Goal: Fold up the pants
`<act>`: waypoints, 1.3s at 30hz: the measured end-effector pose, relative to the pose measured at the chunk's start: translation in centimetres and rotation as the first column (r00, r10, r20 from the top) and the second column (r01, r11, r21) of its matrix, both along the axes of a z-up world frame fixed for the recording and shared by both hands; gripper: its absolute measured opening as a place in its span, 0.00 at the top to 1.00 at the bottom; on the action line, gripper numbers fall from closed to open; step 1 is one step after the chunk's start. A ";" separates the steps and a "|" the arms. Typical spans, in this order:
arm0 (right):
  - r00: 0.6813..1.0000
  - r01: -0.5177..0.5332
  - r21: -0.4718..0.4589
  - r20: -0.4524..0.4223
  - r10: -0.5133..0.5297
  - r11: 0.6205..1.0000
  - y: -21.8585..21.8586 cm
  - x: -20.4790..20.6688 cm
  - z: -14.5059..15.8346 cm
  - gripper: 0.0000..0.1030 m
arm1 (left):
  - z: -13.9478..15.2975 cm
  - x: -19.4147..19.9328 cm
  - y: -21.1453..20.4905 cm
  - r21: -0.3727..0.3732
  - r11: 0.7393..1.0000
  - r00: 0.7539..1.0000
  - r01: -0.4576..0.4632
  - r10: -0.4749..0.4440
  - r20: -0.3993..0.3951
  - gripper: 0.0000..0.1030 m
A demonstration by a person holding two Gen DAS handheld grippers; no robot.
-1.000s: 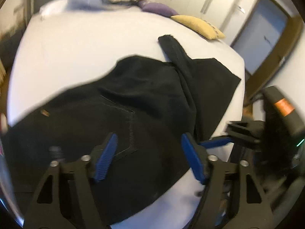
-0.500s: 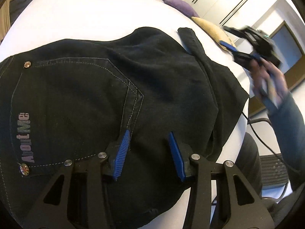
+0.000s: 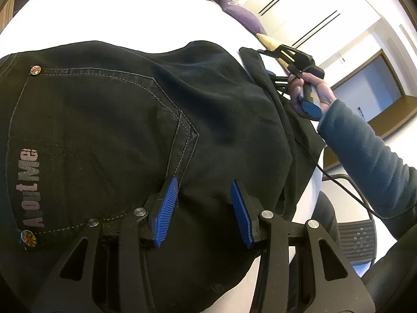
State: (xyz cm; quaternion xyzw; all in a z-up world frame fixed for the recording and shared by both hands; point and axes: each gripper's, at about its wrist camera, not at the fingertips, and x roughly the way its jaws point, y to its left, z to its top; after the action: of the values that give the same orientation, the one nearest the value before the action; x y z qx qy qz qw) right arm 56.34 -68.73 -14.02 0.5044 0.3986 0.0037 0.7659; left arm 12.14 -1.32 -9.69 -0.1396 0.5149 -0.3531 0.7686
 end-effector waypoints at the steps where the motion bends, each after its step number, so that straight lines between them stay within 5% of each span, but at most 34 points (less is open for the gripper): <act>1: 1.000 -0.005 -0.010 0.005 0.005 1.000 -0.1 -0.1 0.6 0.71 | 0.1 0.1 0.1 -0.002 1.000 1.000 0.000 0.000 -0.001 0.60; 4: 0.999 -0.036 -0.055 0.012 0.037 0.998 0.2 -0.9 1.2 0.92 | 0.1 0.0 0.1 -0.004 1.000 1.000 0.001 -0.001 0.000 0.60; 7: 0.998 -0.042 -0.114 0.033 0.046 0.993 1.1 -3.2 2.4 0.95 | 0.1 0.1 -0.6 0.002 1.000 1.000 -0.002 0.002 0.000 0.60; 13: 0.995 0.048 -0.174 0.097 -0.031 0.984 -0.2 -7.3 5.8 0.96 | 0.5 0.2 -0.9 0.014 1.000 1.000 -0.011 0.011 -0.008 0.60; 18: 0.973 0.204 -0.193 0.150 -0.177 0.960 -4.2 -16.1 7.9 0.96 | 0.5 0.0 -1.0 0.026 0.999 1.000 -0.020 0.021 -0.013 0.60; 26: 0.904 0.426 -0.169 0.048 -0.424 0.889 -9.2 -31.7 3.6 0.96 | 0.7 0.4 -1.6 0.036 0.997 0.997 -0.071 0.072 -0.032 0.59; 34: 0.885 0.466 -0.191 0.110 -0.453 0.864 -9.2 -34.8 3.3 0.97 | 1.5 1.2 -2.2 0.065 0.992 0.992 -0.112 0.115 -0.048 0.55; 39: 0.869 0.495 -0.184 0.124 -0.479 0.849 -10.5 -36.0 3.4 0.97 | 1.9 1.1 -3.4 0.064 0.991 0.991 -0.120 0.123 -0.048 0.42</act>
State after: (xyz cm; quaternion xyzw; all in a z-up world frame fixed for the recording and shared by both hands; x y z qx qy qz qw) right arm 20.37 -79.21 -10.58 0.5049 0.2275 -0.2142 0.8047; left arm 13.21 -4.76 -7.79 -0.1564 0.5358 -0.2861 0.7789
